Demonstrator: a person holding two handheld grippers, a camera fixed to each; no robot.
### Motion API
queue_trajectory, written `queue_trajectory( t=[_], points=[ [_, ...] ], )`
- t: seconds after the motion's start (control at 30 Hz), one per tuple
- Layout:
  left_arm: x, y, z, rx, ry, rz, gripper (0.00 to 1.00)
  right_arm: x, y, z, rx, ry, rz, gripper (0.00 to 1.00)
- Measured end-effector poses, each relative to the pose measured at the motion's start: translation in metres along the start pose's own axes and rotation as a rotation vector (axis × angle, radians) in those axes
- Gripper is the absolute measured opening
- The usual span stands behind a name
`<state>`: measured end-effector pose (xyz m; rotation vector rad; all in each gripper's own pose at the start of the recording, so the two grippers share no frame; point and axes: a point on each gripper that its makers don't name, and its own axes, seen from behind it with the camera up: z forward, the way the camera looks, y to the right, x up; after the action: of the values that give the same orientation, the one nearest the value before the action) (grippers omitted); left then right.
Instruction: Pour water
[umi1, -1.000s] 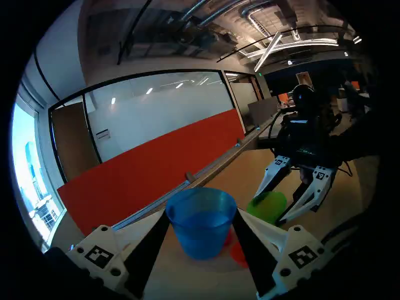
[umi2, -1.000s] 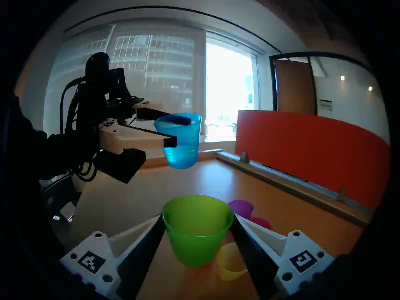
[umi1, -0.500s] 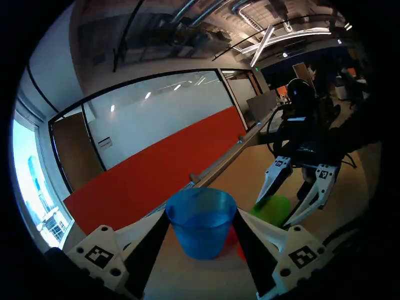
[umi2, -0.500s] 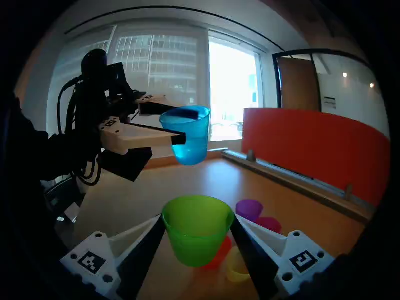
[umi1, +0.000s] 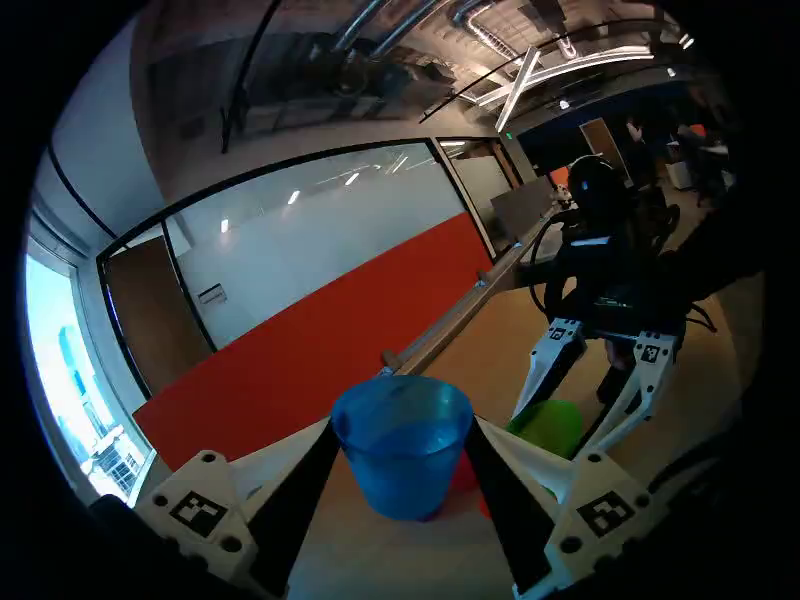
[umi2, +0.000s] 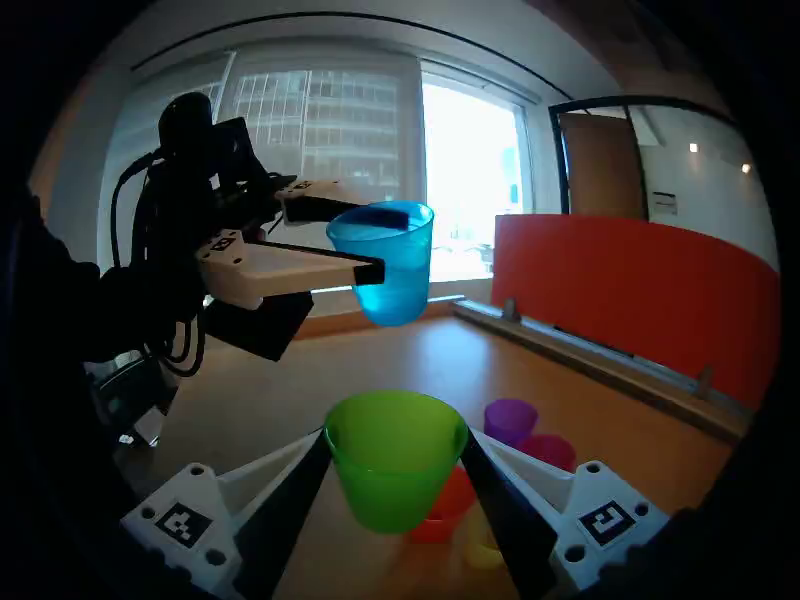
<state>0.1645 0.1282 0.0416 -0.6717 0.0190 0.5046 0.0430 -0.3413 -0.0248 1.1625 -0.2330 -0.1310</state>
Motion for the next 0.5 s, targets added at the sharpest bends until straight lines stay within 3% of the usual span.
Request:
queue_trajectory(
  t=[0.5],
  points=[
    [0.0035,-0.0005,-0.0014,0.013,0.006,0.033,0.85,0.0008,-0.01,0.0066,0.023,0.005,-0.003,0.93]
  ],
)
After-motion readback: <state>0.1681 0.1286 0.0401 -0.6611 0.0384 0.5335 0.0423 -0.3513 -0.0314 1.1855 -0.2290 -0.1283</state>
